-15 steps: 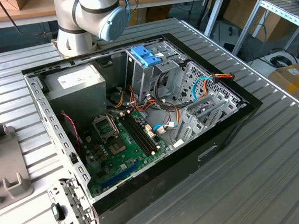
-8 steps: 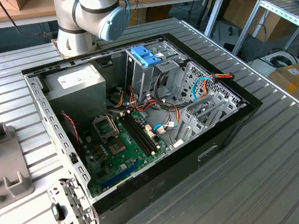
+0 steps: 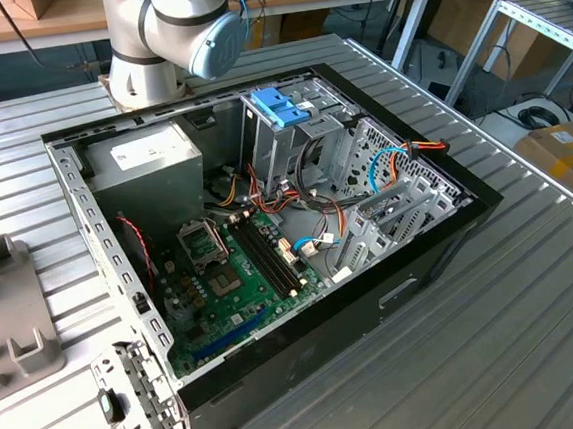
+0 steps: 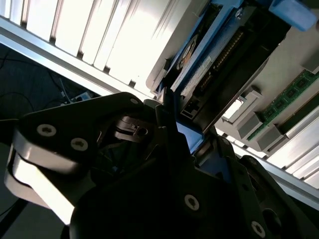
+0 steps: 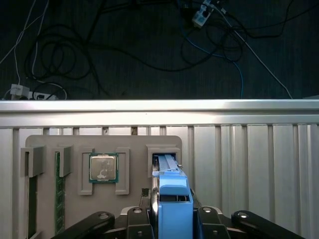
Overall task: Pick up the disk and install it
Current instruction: 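Pick up the disk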
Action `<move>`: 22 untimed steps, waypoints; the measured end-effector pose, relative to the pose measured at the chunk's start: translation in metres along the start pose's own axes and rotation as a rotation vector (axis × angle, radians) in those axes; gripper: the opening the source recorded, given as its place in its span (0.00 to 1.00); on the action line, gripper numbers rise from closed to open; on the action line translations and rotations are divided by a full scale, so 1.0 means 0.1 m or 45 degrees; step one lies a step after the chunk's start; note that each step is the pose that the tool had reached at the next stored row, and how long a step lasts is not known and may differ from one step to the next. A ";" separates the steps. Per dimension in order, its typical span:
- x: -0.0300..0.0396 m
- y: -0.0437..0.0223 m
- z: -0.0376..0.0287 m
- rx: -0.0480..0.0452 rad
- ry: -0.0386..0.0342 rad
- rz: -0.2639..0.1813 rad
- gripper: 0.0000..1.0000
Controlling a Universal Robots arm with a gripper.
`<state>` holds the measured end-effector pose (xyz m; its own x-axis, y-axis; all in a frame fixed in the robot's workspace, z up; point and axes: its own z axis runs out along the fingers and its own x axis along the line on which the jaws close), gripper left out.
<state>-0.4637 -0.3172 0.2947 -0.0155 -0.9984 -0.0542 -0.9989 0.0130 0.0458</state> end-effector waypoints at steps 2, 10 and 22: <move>-0.001 0.001 -0.013 0.000 0.0001 0.000 0.37; -0.002 0.002 -0.043 0.000 0.0000 0.000 0.37; -0.006 0.005 -0.103 0.000 0.0000 0.000 0.37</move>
<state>-0.4637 -0.3172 0.3050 -0.0155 -0.9984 -0.0542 -0.9989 0.0130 0.0458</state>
